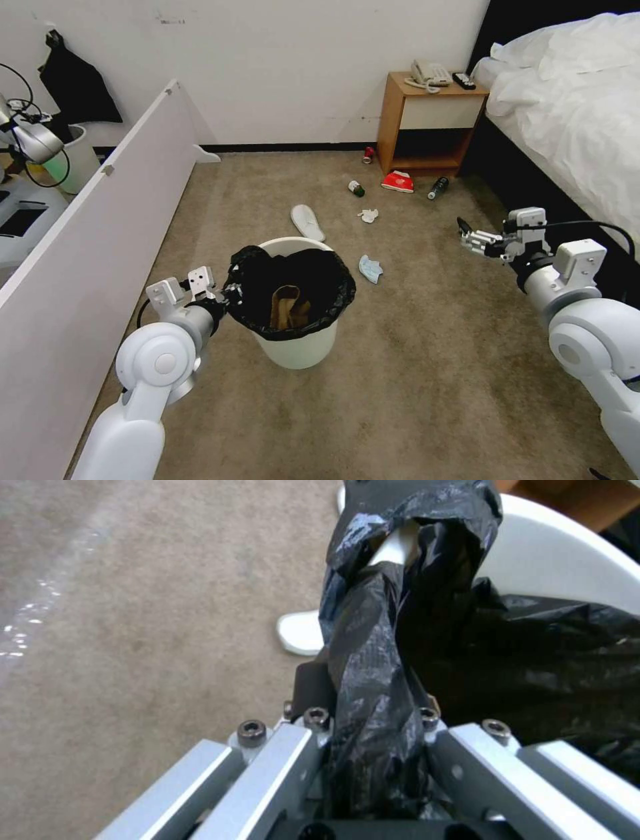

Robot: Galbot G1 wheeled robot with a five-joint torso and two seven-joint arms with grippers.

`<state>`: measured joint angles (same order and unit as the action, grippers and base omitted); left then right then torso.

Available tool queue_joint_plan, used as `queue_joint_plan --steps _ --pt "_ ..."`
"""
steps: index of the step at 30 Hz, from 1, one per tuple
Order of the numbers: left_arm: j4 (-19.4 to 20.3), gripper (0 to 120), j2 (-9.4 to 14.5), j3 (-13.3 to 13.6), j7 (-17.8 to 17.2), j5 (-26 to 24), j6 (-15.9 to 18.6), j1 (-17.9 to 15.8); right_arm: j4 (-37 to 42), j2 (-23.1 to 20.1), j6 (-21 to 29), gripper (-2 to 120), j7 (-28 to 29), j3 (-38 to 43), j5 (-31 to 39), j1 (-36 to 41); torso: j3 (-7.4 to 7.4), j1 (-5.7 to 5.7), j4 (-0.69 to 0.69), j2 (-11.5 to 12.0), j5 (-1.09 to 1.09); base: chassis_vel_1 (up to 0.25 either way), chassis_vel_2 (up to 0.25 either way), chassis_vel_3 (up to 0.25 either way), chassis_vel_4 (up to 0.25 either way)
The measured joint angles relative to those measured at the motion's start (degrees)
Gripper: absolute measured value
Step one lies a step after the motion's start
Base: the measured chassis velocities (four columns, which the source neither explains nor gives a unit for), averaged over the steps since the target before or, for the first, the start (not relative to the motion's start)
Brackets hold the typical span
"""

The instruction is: Pick up the trash bin, then pick up the garbage from the floor and place it into the trash bin.

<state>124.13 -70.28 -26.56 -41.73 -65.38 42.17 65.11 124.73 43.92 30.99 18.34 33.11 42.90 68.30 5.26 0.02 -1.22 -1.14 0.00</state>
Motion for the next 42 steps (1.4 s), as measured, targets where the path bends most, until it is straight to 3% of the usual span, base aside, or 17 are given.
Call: queue_joint_plan --steps 10,26,42 --pt "1.2 5 0.2 -0.5 -2.0 -0.6 0.0 0.8 -1.0 2.2 2.3 100 0.8 -0.9 2.1 2.7 0.00 0.00 0.00 0.0 0.00 0.000 0.000 0.000 0.000" --pt "2.6 5 1.0 -0.6 -5.8 -4.0 0.0 0.9 -2.4 3.7 -0.3 100 -1.6 -0.9 -3.6 7.2 0.01 0.00 0.00 0.0 0.00 0.000 0.000 0.000 0.000" --pt "1.9 5 0.9 -0.6 -6.0 -4.5 0.0 -0.2 -3.8 4.7 -2.8 100 -4.2 -2.0 -5.6 6.4 0.00 0.00 0.00 0.0 0.00 0.000 0.000 0.000 0.000"
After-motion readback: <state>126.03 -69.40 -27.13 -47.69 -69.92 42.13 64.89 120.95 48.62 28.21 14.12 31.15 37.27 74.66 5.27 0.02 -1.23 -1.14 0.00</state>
